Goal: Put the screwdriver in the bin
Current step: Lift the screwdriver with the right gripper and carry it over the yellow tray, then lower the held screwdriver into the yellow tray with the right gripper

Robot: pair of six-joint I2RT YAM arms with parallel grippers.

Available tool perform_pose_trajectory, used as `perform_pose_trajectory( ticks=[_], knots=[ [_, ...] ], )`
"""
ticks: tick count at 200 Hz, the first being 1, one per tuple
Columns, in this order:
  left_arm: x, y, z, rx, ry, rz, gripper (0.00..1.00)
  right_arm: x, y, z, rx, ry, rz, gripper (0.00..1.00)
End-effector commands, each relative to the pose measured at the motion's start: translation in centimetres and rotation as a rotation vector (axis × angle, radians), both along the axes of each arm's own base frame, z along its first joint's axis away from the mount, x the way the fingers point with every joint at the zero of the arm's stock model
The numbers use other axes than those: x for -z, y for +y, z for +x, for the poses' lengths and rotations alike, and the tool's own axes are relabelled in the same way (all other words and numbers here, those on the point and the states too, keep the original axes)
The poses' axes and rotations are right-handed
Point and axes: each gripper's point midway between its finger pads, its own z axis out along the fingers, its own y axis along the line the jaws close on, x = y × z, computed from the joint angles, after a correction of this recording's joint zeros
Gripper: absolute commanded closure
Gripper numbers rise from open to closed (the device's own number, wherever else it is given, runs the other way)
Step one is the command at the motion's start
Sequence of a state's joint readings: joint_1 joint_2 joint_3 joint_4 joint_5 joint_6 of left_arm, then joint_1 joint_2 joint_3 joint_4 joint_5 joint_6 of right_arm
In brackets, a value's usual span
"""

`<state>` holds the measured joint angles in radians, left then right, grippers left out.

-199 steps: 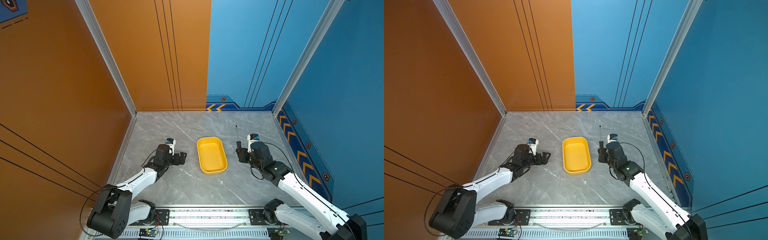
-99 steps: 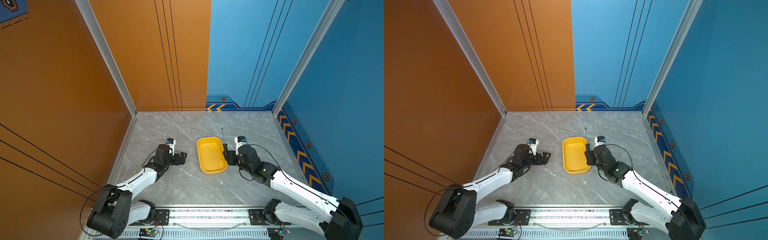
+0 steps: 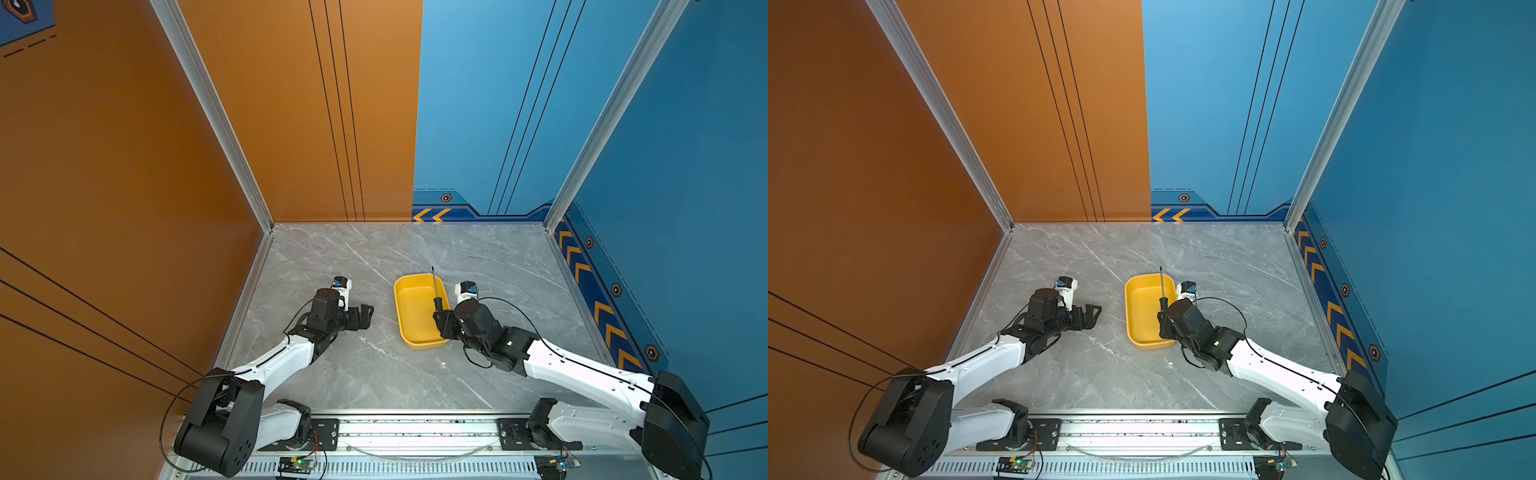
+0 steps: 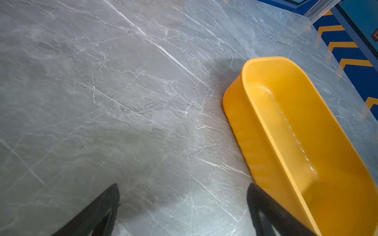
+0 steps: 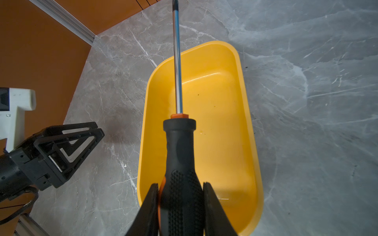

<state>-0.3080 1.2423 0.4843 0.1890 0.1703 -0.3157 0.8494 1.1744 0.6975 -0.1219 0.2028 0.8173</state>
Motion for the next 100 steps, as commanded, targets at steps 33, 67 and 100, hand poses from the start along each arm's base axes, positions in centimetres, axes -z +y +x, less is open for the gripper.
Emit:
perform_pose_trajectory(
  ticks=[33,67,100],
  knots=[
    [-0.1,-0.7,-0.1,0.029,0.015,-0.011,0.02,-0.2,0.3,0.8,0.047,0.018,-0.034,0.92],
    [0.0,-0.9,0.0,0.034,0.021,-0.012,0.02,0.8,0.4,1.1,0.051,0.066,-0.073,0.91],
    [0.0,-1.1,0.1,0.043,0.027,-0.019,0.02,1.8,0.8,1.2,0.039,0.120,-0.119,0.91]
  ],
)
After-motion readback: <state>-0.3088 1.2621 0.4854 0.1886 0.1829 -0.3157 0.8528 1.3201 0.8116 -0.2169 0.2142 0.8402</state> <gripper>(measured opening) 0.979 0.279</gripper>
